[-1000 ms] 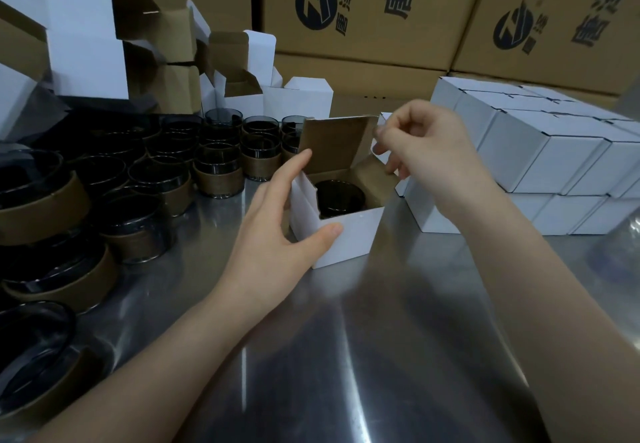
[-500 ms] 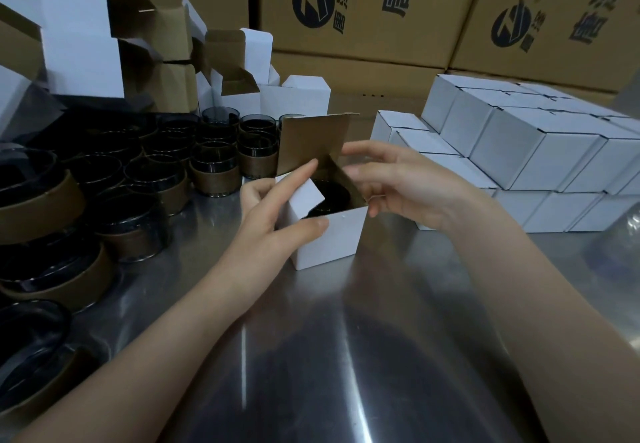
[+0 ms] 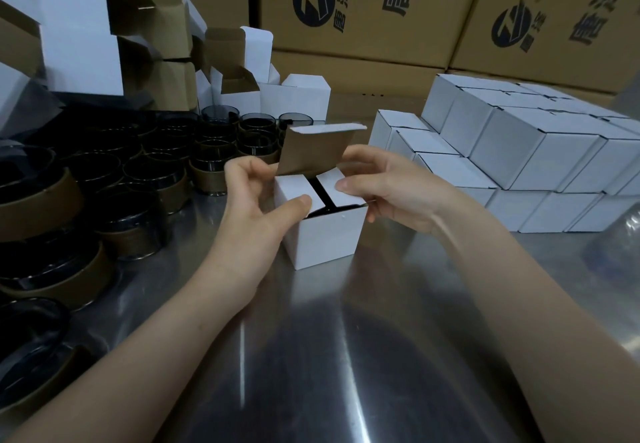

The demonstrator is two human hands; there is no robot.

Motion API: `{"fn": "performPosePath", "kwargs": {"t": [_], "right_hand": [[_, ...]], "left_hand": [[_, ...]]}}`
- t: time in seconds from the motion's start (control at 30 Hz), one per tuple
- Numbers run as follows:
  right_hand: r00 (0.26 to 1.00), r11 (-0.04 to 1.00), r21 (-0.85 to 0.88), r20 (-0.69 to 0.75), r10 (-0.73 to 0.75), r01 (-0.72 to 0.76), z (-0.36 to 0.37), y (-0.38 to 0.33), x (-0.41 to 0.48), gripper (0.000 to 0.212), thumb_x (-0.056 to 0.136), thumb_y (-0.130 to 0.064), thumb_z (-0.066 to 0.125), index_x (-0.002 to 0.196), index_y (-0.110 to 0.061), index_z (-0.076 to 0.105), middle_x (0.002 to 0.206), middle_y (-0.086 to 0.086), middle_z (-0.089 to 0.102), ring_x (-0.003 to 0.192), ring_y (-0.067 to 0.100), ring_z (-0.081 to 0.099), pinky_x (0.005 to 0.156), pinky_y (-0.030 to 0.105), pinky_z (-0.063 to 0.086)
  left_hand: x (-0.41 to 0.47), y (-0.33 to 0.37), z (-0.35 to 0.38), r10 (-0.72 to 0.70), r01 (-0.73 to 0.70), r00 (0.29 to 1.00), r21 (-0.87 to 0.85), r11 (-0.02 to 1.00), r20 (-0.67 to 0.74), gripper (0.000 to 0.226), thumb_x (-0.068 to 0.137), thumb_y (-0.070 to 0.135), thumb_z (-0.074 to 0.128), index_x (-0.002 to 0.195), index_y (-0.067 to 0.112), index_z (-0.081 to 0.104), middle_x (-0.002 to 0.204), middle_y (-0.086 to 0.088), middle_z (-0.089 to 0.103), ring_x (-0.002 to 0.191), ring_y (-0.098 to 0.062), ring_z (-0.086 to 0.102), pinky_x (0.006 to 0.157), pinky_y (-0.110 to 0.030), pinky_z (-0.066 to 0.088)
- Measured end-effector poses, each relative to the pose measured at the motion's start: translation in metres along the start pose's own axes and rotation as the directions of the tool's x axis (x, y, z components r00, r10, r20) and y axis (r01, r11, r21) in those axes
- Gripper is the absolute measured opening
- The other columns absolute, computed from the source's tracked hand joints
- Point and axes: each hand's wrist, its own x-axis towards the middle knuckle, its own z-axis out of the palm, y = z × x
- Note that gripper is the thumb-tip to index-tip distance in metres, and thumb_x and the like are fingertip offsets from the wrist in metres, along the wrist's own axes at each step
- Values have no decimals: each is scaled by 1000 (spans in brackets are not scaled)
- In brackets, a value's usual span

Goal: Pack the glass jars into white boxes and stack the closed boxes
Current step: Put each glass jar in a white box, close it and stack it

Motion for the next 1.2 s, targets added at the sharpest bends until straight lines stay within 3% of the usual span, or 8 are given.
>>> {"fn": "performPosePath", "kwargs": {"t": [0.17,0.27,0.37,0.77,0.93,1.03,1.13,1.2], "right_hand": [[999,999,-14,29,-37,37,-1,2,1,32,85,-6,66,95,-36,70,89,1,62,62,14,48,46,22,43],[1000,1000,-16,18,-22,22,-3,2,1,40,91,4,55,95,-32,72,89,-2,66,67,15,51,47,23,42],[1000,999,-44,28,4,-2,-4,0,-1,41,93,6,48,99,-26,72,95,-7,70,72,15,56,48,23,43],[998,999,-3,39,48,-48,-12,1,-1,51,92,1,35,107,-22,77,115,17,67,82,32,49,52,28,50],[993,991,-135,117,13,3,-16,-2,-7,38,76,-39,68,113,-32,73,133,-21,59,84,25,56,55,26,49],[977,978,-207,213,11,34,-20,0,-11,65,65,-36,79,128,-37,61,142,-18,51,102,16,61,60,28,50],[967,970,-243,253,43,20,-19,0,-12,78,60,-30,84,131,-41,54,139,-6,56,119,36,58,79,53,55],[969,965,-261,244,42,24,-17,0,-11,79,59,-29,85,131,-39,53,137,2,57,121,46,51,81,54,53]], "left_hand": [[0,3,-1,-11,10,999,16,1000,48,66,86,-1,65,133,37,39,122,4,63,111,-6,62,96,-32,50],[-1,4,0,-5,0,998,71,997,70,42,88,-3,59,117,27,61,120,1,64,110,-9,61,89,-26,48],[-1,4,1,-43,39,998,88,995,44,28,87,0,62,105,22,68,123,-12,60,110,-18,61,94,-38,48],[2,0,-2,-101,101,995,28,994,-5,36,92,-2,43,96,15,75,130,8,59,124,-12,54,112,-43,36],[-3,3,-4,-14,11,999,71,997,47,33,80,34,48,95,21,75,135,14,55,126,3,48,110,-29,34],[-6,-1,-3,33,-65,992,267,962,125,43,69,58,60,102,30,64,136,24,42,135,3,37,113,-31,30],[-8,-6,-1,56,-122,984,412,903,168,51,65,50,74,107,34,50,133,30,31,138,-6,33,112,-40,35],[-6,-8,-1,85,-142,985,429,892,148,47,67,42,74,107,33,51,130,28,33,135,-5,36,110,-41,38]]}}
